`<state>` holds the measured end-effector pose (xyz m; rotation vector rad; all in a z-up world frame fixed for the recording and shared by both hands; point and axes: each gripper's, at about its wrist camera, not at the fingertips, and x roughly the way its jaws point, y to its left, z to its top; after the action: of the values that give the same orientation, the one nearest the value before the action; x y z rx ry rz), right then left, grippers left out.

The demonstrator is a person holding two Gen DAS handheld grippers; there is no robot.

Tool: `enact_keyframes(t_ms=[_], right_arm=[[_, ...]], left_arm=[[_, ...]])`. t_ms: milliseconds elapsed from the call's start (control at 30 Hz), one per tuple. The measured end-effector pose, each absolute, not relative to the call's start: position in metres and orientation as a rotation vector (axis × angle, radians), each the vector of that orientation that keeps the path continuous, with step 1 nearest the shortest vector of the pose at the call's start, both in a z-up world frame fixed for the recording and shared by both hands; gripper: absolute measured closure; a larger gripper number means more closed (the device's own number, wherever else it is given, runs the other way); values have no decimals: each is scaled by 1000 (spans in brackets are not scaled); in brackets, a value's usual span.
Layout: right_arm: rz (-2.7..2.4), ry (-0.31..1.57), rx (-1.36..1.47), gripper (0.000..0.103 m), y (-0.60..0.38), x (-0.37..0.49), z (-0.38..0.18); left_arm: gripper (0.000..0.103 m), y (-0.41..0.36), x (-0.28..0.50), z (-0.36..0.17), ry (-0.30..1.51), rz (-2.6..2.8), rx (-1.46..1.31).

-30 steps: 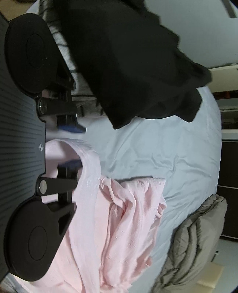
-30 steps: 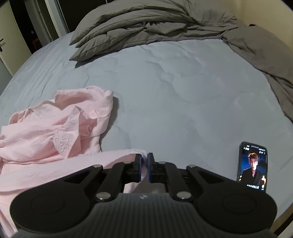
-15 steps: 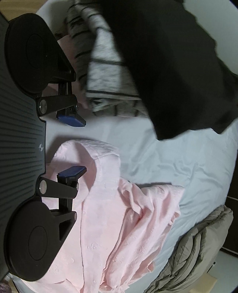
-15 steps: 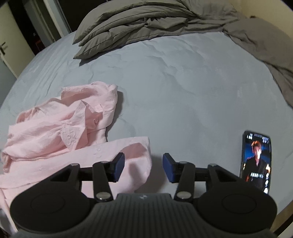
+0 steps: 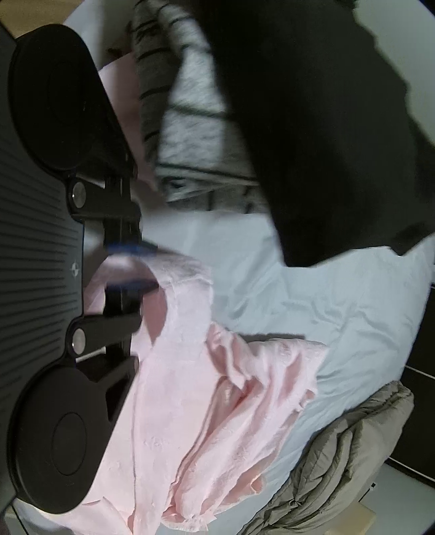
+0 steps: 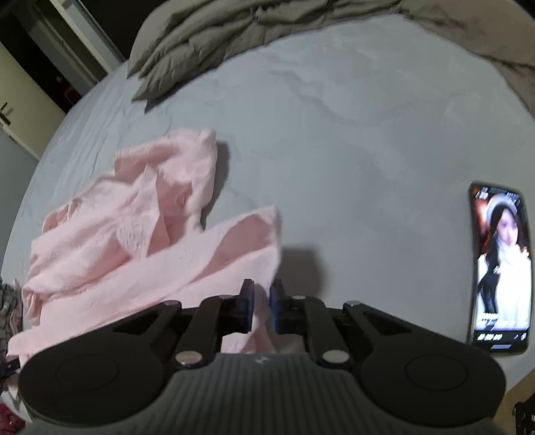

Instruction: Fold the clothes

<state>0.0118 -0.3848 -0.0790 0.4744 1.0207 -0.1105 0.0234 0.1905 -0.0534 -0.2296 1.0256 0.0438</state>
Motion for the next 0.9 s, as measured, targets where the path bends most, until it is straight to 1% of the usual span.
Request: enact_keyframes(t_ms=[100, 300, 467, 500, 567, 667, 700, 733, 767, 900], right_arm=[[-163, 958, 434, 98, -390, 9, -64], [-235, 876, 326, 100, -396, 4, -44], [-221, 869, 362, 100, -405, 1, -42], [-211, 871, 379, 96, -407, 1, -42], [-173, 875, 451, 95, -411, -1, -45], [-147, 892, 486, 88, -409, 0, -50], [-142, 896, 481, 74, -407, 0, -51], [-136, 900, 475, 54, -406, 1, -52], [-133, 906, 463, 53, -403, 2, -53], [-128, 933, 431, 56, -395, 8, -60]], left_arm=[[102, 193, 21, -41, 966, 74, -229], [103, 208, 11, -16, 859, 122, -292], [103, 202, 8, 0, 799, 117, -224], [103, 201, 8, 1, 796, 115, -216], [103, 199, 10, 1, 799, 112, -215], [103, 199, 12, 0, 804, 114, -222], [103, 200, 13, -1, 806, 115, -226], [103, 200, 13, -1, 807, 117, -231], [103, 202, 14, -2, 809, 119, -238], [103, 205, 15, -5, 822, 126, -255]])
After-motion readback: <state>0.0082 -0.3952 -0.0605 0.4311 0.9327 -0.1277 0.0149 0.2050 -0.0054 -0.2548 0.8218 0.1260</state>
